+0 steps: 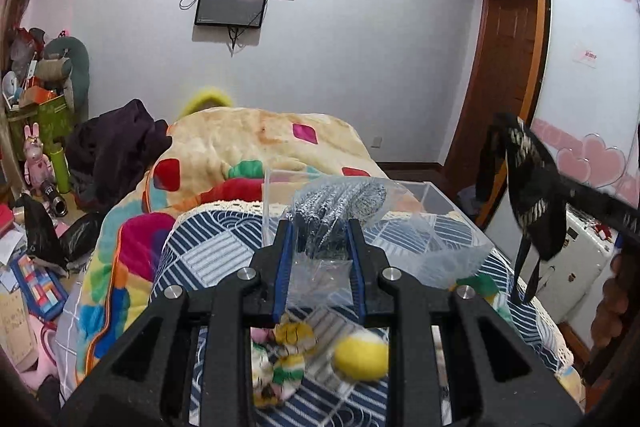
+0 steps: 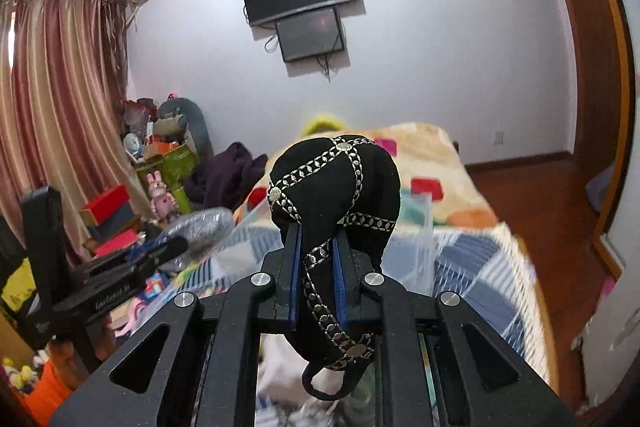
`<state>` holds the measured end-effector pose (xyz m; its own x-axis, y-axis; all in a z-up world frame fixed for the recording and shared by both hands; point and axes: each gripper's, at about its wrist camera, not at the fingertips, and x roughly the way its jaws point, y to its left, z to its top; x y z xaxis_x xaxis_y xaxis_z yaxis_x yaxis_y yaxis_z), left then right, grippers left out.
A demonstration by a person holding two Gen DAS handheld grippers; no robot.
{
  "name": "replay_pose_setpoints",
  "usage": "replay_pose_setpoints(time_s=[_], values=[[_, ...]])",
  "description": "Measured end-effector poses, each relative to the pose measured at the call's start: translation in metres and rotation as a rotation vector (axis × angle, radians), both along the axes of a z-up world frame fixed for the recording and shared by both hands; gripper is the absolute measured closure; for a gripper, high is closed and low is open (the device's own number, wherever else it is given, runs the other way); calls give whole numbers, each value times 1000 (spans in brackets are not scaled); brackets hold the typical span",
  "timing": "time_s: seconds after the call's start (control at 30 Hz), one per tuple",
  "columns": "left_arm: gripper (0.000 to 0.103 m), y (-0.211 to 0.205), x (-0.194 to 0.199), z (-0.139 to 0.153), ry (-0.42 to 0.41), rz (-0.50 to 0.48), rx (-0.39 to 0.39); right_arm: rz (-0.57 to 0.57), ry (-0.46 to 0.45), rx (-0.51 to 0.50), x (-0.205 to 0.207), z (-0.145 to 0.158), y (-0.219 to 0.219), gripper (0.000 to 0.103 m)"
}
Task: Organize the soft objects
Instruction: 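Lower the hat into the clear box with the right tool while the left tool drops the scrubber in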
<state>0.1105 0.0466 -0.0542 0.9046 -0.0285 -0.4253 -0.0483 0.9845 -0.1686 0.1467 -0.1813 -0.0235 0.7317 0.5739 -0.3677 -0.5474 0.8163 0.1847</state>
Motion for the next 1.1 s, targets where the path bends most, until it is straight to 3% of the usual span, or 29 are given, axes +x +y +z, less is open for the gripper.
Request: replay_pose_setpoints(time_s=[0.17,0.33,0.5,0.73,0.83,1.1], values=[[77,4,29,-1,36,-8,10,-9,-28,-36,28,13,12,91],[77,5,59,-14,101,-16,28,-15,-6,-60,56,7,25,91],[77,4,88,-32,189,-39,20,-11,84,-121,79,-22,42,91],[77,-12,105,-43,245,-55,97,10,273,-169,105,-56,55,91],[77,-18,113,-49,291,-66,116,14,317,-229,108,-67,57,90],[74,-21,117,-49,310,-57,118,60,379,-317,104,-78,55,86]])
